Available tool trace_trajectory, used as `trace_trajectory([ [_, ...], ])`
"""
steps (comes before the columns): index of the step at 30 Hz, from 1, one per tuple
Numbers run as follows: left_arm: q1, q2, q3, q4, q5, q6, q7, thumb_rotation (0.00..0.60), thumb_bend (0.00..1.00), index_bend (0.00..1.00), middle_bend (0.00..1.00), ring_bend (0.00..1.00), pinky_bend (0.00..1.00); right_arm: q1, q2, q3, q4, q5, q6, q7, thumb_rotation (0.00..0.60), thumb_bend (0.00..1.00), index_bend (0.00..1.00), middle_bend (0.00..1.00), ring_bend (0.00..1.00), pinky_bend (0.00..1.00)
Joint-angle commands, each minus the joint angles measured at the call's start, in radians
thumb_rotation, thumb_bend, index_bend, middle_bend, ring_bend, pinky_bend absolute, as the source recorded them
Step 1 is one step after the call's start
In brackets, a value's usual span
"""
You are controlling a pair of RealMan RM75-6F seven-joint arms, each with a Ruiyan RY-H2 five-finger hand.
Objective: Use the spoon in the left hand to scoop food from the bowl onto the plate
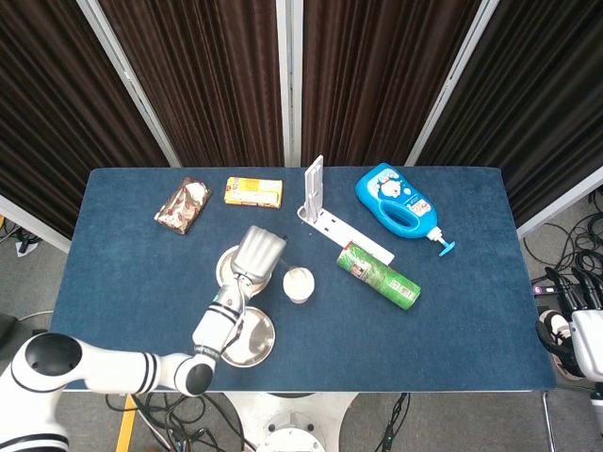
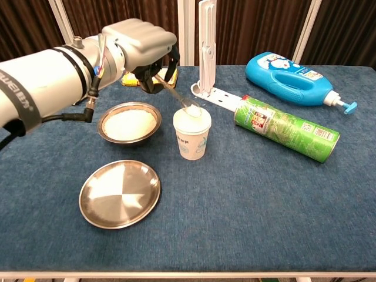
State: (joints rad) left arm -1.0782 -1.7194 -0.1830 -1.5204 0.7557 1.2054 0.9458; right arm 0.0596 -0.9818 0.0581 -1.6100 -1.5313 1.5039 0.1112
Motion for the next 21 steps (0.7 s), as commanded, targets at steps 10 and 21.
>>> trace_trajectory([
  [10,0.021,-0.047,0.154,0.07,0.262,0.136,0.199,0.6,0.45,0.64,0.92,0.89,1.0,-0.006,0.003,-0.001,-0.006,-0.005,0.012,0.001,0.6,0.28,0.04,0.18,0.0,0.0],
  [21,0.061,-0.073,0.218,0.146,0.479,0.178,0.291,0.6,0.48,0.65,0.92,0.89,1.0,-0.011,0.005,-0.003,-0.016,-0.014,0.02,-0.006,0.6,0.28,0.04,0.18,0.0,0.0],
])
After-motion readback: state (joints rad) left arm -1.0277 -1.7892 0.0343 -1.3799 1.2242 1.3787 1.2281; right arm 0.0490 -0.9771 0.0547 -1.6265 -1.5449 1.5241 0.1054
